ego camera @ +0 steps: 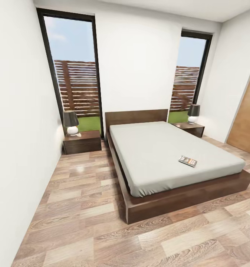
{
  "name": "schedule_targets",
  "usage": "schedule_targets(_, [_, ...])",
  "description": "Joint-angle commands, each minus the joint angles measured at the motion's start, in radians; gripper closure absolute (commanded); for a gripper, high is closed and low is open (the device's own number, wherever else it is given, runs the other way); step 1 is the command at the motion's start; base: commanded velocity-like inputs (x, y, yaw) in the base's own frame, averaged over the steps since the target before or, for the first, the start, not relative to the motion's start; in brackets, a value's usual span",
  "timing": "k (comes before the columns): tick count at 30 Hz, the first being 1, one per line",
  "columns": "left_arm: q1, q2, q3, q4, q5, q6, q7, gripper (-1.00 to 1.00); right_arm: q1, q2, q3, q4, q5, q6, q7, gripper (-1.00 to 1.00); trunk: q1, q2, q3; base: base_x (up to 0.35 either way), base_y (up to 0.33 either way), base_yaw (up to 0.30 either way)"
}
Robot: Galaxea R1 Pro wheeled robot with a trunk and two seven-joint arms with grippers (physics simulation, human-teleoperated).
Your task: In the bedroom, move the book from the bed onto either nightstand, and place the two sandals side by side next to the bed.
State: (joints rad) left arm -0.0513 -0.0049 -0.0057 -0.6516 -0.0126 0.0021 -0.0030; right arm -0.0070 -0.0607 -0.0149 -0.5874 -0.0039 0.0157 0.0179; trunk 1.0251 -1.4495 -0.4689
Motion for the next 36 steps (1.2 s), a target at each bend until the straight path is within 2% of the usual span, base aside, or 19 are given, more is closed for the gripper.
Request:
schedule_targets(1, [-0.003,0.0,0.0,0.0,-0.001,-0.002,-0.001,-1.0,0.0,0.0,-0.001,-0.003,0.0,0.0,0.002,-1.0,0.0,-0.001,-0.001,0.0,0.0,0.0])
schedule_targets(9, [-0.012,0.001,-0.003,0.004,0.001,-0.031,-0.002,-1.0,-0.001,0.002,-0.002,-0.008,0.001,-0.012,0.002,-1.0,0.0,-0.001,-0.001,0.0,0.0,0.0])
schedule_targets(36, [-0.013,-0.001,-0.006,0.004,0.002,-0.034,0.0,-1.0,-0.001,0.002,-0.003,-0.008,0.001,-0.015,-0.003,-1.0,0.0,-0.001,-0.001,0.0,0.0,0.0])
